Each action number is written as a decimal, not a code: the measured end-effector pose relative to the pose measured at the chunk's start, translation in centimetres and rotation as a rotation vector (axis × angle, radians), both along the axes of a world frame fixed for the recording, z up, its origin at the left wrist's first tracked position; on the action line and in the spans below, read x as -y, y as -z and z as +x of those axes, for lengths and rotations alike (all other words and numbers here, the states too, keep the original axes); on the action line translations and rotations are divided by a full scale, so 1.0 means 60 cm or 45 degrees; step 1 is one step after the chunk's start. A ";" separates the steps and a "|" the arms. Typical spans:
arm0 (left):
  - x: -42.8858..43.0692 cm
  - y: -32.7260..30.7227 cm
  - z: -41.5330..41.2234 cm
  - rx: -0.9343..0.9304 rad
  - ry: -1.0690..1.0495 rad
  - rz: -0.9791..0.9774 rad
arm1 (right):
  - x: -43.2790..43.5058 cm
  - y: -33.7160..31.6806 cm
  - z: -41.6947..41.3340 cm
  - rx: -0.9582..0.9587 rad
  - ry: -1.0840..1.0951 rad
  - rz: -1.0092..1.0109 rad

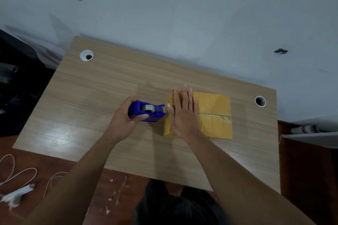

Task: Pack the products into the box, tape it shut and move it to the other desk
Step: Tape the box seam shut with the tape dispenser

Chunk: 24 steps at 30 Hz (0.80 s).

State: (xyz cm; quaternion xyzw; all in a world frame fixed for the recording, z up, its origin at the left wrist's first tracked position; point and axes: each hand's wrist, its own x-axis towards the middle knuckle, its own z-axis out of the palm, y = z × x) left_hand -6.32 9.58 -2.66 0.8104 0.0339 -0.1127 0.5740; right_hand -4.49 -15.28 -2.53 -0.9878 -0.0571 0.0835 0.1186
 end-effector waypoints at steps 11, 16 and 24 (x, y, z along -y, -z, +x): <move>-0.021 -0.007 -0.020 -0.003 -0.044 -0.136 | -0.001 -0.004 0.004 -0.035 0.039 0.056; -0.017 -0.017 -0.024 0.030 -0.022 -0.146 | -0.003 -0.005 0.002 -0.030 0.049 0.059; -0.009 -0.012 -0.020 0.016 -0.025 -0.165 | -0.002 0.000 0.003 -0.013 0.051 0.036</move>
